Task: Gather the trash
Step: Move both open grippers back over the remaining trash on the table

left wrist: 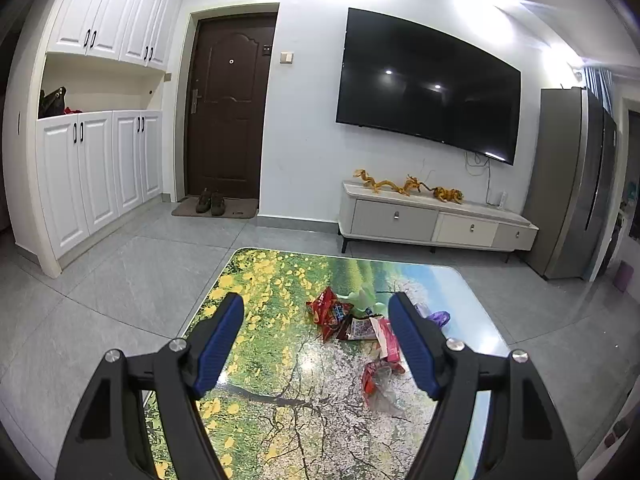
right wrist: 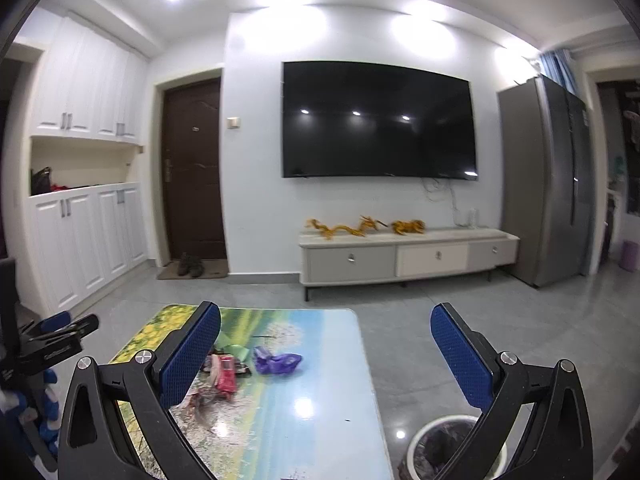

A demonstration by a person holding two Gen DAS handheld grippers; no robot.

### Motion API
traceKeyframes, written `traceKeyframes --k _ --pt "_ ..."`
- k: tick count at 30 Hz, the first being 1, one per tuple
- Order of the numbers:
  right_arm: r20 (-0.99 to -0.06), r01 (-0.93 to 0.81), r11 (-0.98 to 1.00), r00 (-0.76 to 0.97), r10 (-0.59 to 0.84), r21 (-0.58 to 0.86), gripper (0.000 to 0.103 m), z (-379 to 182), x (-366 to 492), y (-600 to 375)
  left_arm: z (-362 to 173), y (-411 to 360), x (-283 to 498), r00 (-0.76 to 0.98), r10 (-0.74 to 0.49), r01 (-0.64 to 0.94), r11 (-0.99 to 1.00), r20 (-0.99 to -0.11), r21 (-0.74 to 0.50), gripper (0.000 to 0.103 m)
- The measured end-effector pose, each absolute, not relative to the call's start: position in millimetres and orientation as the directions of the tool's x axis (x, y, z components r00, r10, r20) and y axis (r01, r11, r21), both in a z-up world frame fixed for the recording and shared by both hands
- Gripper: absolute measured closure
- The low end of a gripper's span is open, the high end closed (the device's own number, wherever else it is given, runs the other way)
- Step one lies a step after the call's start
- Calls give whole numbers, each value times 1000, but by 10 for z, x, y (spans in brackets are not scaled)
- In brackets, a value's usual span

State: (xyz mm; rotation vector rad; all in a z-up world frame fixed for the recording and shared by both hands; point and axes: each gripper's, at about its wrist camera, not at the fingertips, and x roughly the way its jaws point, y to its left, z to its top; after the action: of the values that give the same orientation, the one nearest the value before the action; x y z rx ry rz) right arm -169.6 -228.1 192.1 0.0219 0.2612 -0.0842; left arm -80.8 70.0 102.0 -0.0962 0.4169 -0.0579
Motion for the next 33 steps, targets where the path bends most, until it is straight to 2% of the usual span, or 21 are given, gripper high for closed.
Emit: traceKeyframes --k 6,11,17,19,24,27,33 --pt "-287 -2 996 958 27 89 0 1729 -1525 -2338 797 582 -591 873 -122 74 990 -472 -117 29" --pt "-382 -69 985 916 125 157 0 1386 -1158 -2326 449 365 -349 818 -179 137 984 -547 -118 29" --pt "-505 -85 978 846 172 191 1 944 -611 -2287 -48 206 -43 723 -224 179 974 -653 -135 29" --pt "-547 -96 972 813 201 215 4 790 -406 -2266 -178 165 41 698 -236 192 971 -677 -141 29" --pt "-635 -136 953 718 284 273 24 397 23 -2088 -414 104 246 637 -280 231 958 -718 -169 30" --pt "-673 -167 942 664 327 293 33 207 253 -1936 -507 109 342 603 -311 252 948 -735 -194 43" --pt "-726 -216 921 567 389 324 44 -102 656 -1606 -687 176 481 544 -369 272 927 -754 -257 64"
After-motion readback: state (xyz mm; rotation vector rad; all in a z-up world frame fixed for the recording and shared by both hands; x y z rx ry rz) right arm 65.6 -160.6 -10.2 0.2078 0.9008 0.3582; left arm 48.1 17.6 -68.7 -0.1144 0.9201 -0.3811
